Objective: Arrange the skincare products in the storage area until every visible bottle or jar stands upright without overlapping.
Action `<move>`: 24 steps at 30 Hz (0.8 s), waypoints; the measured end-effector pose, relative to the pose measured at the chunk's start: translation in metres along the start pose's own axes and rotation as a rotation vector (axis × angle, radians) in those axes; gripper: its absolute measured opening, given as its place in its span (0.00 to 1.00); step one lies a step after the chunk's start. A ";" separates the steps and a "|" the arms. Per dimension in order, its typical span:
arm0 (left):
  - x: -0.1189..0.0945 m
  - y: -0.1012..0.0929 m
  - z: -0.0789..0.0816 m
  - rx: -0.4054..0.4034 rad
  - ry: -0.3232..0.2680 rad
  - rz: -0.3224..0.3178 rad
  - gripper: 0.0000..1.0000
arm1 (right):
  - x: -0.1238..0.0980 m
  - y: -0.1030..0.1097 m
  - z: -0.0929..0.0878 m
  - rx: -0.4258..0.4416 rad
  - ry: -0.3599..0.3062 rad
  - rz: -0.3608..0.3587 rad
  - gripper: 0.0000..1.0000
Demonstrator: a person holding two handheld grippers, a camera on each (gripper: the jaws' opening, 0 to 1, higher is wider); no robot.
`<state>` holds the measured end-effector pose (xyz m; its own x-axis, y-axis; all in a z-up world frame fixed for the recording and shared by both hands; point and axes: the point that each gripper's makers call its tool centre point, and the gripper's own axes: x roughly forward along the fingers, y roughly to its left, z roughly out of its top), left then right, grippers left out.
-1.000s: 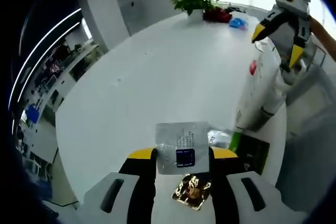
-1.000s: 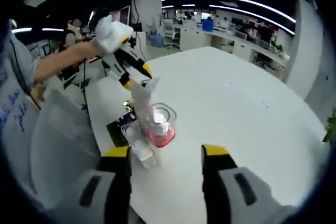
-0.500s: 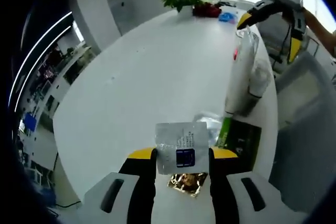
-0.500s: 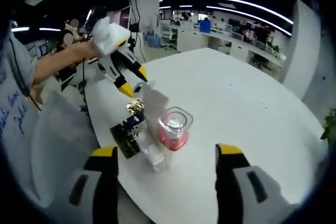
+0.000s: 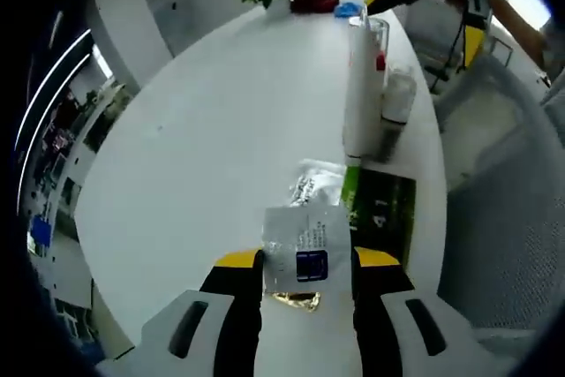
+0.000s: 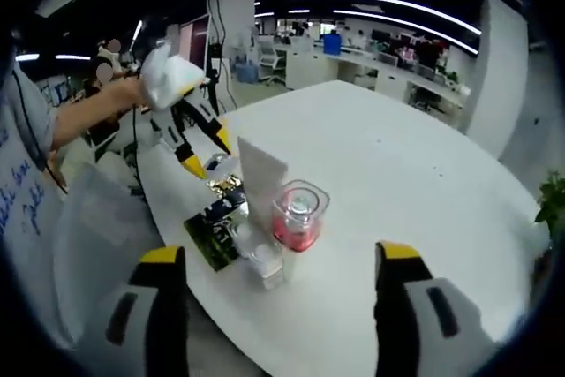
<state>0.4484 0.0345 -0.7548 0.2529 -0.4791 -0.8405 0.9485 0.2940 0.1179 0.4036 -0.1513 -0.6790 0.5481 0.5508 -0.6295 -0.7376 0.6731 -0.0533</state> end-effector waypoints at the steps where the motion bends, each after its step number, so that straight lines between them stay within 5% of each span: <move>1: 0.001 -0.001 -0.002 0.005 0.003 -0.005 0.37 | 0.000 -0.001 -0.001 0.001 0.002 -0.007 0.92; 24: 0.013 -0.032 -0.046 0.122 0.141 -0.135 0.37 | -0.004 -0.001 -0.002 -0.046 0.001 -0.051 1.00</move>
<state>0.4125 0.0566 -0.7937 0.1008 -0.3841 -0.9178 0.9902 0.1282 0.0551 0.4017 -0.1553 -0.6777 0.5849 0.5156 -0.6261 -0.7262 0.6767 -0.1212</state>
